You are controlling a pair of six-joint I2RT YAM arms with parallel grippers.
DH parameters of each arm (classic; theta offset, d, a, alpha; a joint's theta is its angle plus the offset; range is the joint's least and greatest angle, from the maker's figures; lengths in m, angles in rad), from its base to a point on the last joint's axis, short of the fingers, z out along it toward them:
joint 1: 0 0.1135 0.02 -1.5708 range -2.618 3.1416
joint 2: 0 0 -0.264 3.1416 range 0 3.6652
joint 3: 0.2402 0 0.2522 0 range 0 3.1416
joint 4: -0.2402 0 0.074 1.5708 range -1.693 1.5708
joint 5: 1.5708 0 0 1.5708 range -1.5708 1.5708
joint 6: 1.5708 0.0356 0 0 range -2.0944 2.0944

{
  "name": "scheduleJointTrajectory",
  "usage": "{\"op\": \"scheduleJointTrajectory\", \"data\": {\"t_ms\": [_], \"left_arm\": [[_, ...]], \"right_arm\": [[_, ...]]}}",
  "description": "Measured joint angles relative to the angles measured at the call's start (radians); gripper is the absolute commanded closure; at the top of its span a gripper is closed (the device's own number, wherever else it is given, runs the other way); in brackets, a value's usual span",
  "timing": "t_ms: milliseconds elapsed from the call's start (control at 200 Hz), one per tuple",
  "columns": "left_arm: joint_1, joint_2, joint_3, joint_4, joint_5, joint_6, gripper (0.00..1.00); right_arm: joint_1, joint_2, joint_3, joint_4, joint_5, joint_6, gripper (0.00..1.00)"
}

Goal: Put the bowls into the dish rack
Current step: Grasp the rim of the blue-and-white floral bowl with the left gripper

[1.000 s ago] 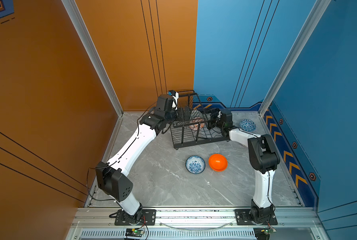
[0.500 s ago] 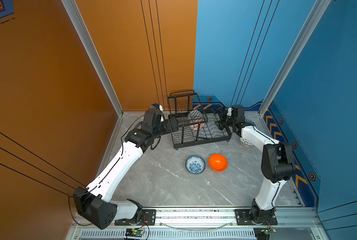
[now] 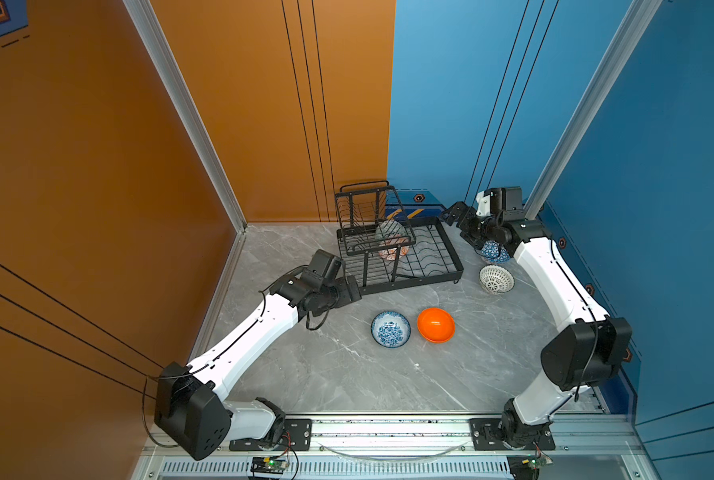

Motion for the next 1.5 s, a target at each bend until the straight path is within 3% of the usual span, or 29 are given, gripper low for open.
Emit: {"op": "scheduleJointTrajectory", "data": {"t_ms": [380,846,1036,1356,1501], "left_arm": [[-0.124,0.224,0.008,-0.010,0.072,-0.053,0.02],[-0.148,0.378,0.046,0.022,0.113,-0.106,0.52],[-0.149,0.391,0.046,0.045,0.132,-0.103,0.82],[-0.159,0.401,0.046,0.051,0.135,-0.108,0.99],[-0.161,0.378,0.037,0.050,0.119,-0.106,1.00]], "right_arm": [[-0.001,-0.195,-0.194,-0.098,0.026,-0.051,0.00],[-0.002,-0.284,-0.258,-0.117,0.037,-0.056,0.00],[-0.005,-0.291,-0.259,-0.117,0.050,-0.048,0.00],[-0.020,-0.311,-0.265,-0.118,0.051,-0.027,0.00],[-0.020,-0.303,-0.254,-0.119,0.051,-0.015,0.00]]}}
